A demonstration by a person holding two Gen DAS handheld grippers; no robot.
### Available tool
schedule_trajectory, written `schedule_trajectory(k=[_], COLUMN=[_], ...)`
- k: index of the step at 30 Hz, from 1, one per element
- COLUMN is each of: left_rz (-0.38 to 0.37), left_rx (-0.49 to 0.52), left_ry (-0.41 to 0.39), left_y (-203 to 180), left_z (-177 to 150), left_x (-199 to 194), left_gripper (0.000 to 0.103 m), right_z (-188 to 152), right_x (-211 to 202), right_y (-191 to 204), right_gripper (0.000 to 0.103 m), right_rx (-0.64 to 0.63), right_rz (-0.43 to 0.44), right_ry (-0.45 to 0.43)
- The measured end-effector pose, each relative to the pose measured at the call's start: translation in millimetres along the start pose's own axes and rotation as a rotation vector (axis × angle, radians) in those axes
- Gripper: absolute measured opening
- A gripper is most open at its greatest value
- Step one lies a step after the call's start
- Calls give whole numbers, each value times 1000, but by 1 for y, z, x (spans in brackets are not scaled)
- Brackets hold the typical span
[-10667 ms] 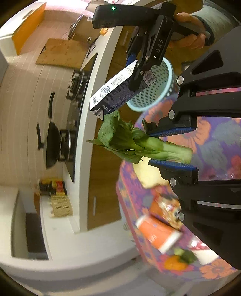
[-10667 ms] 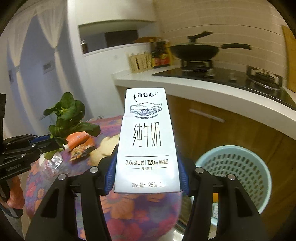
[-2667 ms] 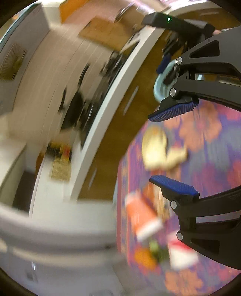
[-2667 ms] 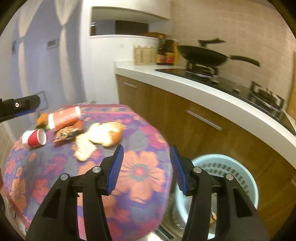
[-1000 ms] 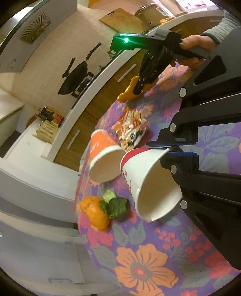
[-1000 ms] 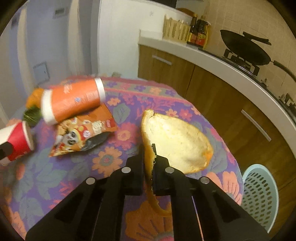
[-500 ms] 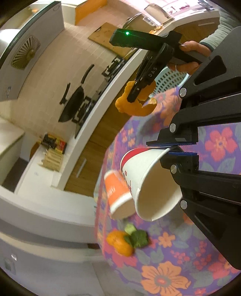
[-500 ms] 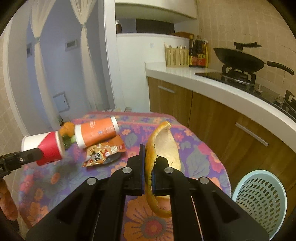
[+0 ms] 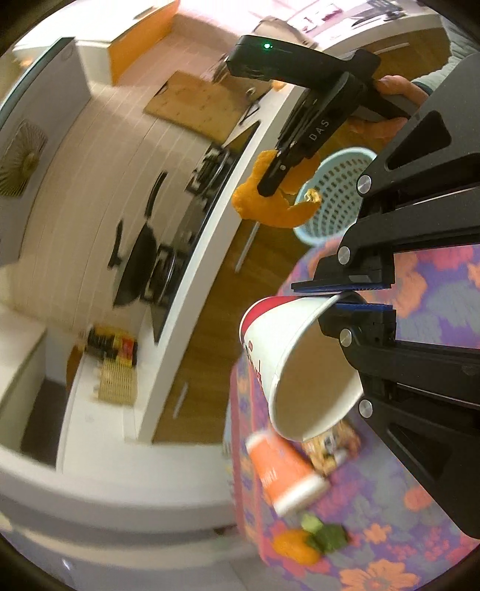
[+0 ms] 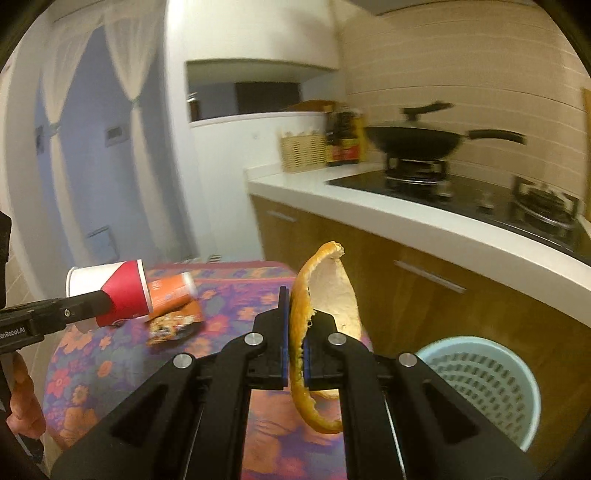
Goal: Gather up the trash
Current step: 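Carry the paper cup and peel over the wastebasket and open both tools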
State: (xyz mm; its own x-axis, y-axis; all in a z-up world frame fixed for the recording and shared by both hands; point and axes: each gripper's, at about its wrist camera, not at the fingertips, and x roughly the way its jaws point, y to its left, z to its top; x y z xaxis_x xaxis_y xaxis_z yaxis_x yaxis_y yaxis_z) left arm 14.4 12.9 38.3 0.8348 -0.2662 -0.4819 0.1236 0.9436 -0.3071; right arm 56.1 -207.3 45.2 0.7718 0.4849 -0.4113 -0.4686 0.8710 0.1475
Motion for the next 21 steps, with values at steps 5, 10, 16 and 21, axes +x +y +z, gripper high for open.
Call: schedule_trajectory(k=[5, 10, 16, 21], left_rz=[-56, -101, -142, -151], left_rx=[87, 149, 220, 266], left_ry=[73, 173, 278, 354], left_y=[-52, -97, -139, -167], left_z=[3, 5, 3, -10], left_x=[45, 103, 160, 196], left_gripper=[2, 2, 2, 3], right_z=[-12, -29, -54, -72], right_x=[-17, -17, -8, 4], right_y=[-63, -118, -173, -196], right_gripper=[3, 3, 3, 3], right_rx=[88, 139, 224, 278], right_rz=[-92, -201, -288, -318], right_ry=[12, 88, 193, 284])
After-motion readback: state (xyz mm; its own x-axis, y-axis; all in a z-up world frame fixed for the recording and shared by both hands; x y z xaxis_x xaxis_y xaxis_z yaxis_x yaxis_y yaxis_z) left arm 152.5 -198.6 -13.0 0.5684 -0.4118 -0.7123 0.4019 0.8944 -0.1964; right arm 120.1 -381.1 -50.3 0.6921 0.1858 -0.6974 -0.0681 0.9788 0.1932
